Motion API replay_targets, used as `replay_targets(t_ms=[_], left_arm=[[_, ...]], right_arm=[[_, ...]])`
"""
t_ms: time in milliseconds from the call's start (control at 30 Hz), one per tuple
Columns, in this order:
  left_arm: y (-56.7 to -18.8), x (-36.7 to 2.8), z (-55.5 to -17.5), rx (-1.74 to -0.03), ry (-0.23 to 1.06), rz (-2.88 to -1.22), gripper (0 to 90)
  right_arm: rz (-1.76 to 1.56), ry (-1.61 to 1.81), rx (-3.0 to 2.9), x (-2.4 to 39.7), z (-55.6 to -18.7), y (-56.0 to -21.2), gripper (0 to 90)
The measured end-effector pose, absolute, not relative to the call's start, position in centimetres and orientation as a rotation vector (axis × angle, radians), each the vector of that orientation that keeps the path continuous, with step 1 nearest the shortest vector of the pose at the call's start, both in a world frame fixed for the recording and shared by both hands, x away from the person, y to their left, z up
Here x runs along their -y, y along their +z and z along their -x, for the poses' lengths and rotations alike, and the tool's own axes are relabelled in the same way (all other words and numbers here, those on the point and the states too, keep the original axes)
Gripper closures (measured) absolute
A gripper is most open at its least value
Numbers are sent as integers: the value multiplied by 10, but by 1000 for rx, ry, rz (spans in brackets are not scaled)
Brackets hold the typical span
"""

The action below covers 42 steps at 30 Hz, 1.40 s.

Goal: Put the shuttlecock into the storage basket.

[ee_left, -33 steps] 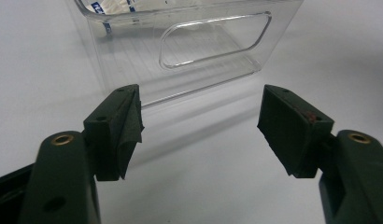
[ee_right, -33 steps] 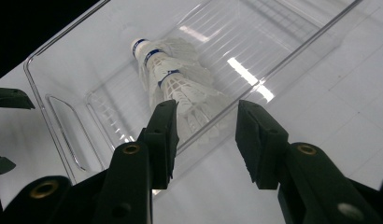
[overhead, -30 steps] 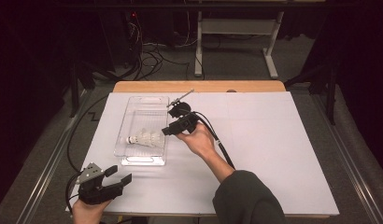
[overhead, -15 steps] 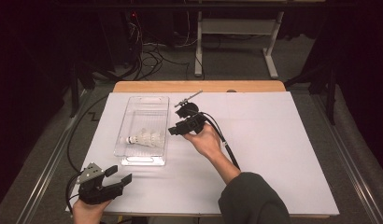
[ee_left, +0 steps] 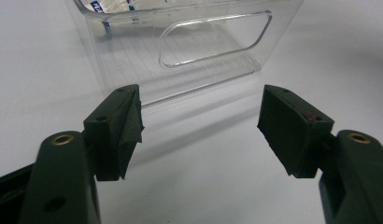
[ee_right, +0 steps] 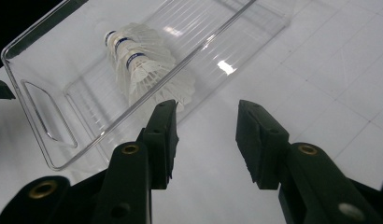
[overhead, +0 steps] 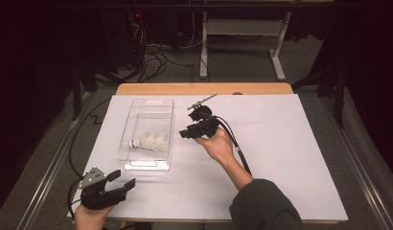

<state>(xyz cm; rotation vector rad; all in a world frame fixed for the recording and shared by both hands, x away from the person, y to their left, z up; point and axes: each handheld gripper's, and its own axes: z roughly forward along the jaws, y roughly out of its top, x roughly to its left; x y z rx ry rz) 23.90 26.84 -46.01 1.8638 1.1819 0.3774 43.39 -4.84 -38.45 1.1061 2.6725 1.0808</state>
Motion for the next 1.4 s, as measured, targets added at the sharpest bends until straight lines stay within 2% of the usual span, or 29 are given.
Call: replay_targets(t_ms=[1400], left_arm=[[-460,-269,-239,-1189,374,-1859,313]], right_arm=[[-1152,1056,-2598,99,-424,-393,577]])
